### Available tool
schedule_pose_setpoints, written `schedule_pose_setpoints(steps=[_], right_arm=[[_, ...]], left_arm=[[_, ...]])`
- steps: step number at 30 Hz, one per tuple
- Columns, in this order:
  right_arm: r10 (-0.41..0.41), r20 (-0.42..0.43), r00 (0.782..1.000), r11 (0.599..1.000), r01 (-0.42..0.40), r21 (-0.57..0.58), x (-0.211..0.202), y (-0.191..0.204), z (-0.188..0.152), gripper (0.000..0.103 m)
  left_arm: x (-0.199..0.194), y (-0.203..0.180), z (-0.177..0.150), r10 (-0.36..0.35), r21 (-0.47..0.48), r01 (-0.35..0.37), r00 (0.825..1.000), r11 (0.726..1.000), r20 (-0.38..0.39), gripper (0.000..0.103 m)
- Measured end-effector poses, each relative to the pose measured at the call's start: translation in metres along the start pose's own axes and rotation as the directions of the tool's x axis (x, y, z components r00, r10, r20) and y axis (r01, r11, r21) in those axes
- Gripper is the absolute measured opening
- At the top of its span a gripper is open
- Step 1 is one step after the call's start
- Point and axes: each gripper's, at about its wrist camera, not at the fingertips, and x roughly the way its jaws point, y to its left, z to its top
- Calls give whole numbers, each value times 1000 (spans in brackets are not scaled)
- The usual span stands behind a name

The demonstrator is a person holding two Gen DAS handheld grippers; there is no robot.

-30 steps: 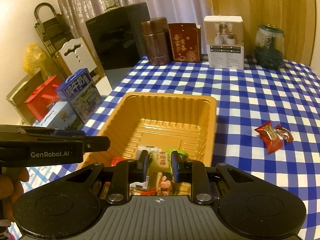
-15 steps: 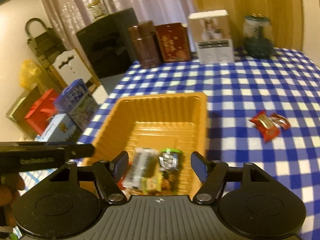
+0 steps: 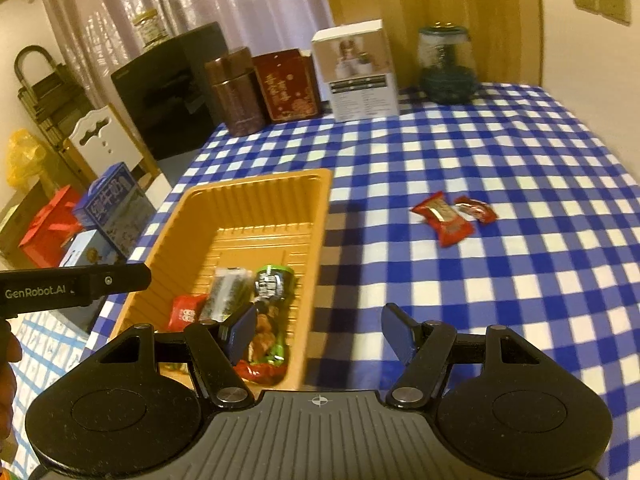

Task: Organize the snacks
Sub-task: 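Move both open tools from the tray toward the two red packets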

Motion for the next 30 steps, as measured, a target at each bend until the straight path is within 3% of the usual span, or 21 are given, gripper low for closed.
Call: schedule_pose_setpoints(steps=[9, 19, 30], right_arm=[[-42, 40, 998, 998, 40, 38, -39, -23, -5, 69], [-101, 67, 993, 991, 94, 99, -69, -56, -14, 69], [-141, 92, 986, 982, 128, 136, -79, -86, -10, 69]], left_arm=[[-14, -34, -5, -30, 42, 30, 1000, 999, 8, 73], [-16, -70, -7, -75, 91, 74, 997, 993, 8, 81], [0, -107, 2, -108, 104, 107, 994, 989, 4, 81]])
